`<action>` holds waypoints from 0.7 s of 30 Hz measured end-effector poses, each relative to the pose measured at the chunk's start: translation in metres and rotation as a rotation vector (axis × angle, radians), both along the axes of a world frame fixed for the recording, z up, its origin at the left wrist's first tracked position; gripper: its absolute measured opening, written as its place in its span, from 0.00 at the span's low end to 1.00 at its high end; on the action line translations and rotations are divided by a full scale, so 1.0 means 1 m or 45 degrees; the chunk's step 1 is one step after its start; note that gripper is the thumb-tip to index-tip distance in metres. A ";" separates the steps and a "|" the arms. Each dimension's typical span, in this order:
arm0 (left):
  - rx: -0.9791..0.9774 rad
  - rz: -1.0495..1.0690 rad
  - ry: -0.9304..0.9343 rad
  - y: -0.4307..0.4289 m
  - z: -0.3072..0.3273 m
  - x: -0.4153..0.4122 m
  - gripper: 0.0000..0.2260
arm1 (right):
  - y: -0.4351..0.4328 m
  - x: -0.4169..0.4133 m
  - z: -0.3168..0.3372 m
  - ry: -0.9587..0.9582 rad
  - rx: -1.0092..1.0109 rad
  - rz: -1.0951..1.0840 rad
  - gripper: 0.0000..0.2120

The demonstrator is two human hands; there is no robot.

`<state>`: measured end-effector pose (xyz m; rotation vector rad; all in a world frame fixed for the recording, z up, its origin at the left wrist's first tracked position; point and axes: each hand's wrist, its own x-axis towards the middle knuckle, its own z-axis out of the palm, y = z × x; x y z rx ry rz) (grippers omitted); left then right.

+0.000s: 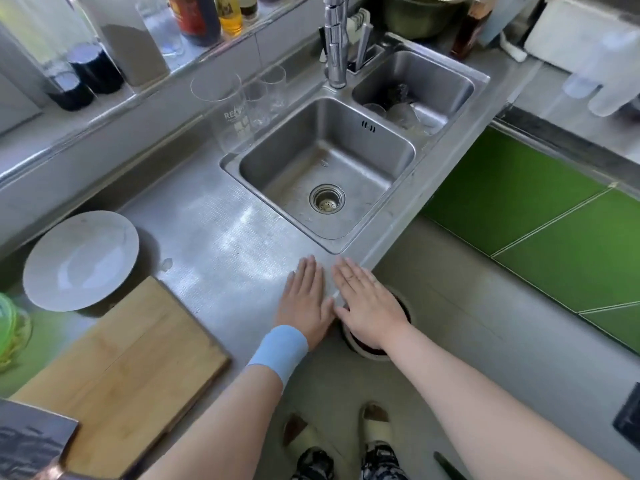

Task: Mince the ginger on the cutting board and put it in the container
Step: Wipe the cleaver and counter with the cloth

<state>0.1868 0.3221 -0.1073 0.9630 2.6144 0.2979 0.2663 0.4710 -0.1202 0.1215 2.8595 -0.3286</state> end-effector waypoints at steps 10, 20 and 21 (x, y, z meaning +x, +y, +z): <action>0.255 0.113 -0.548 0.103 0.023 0.065 0.23 | 0.102 0.061 0.032 -0.088 -0.143 -0.553 0.25; 0.183 0.184 -0.460 0.125 0.075 0.066 0.16 | 0.118 0.049 0.064 -0.371 0.131 -0.282 0.16; 0.192 0.217 -0.466 0.120 0.083 0.061 0.16 | 0.115 0.042 0.073 -0.316 0.077 -0.298 0.16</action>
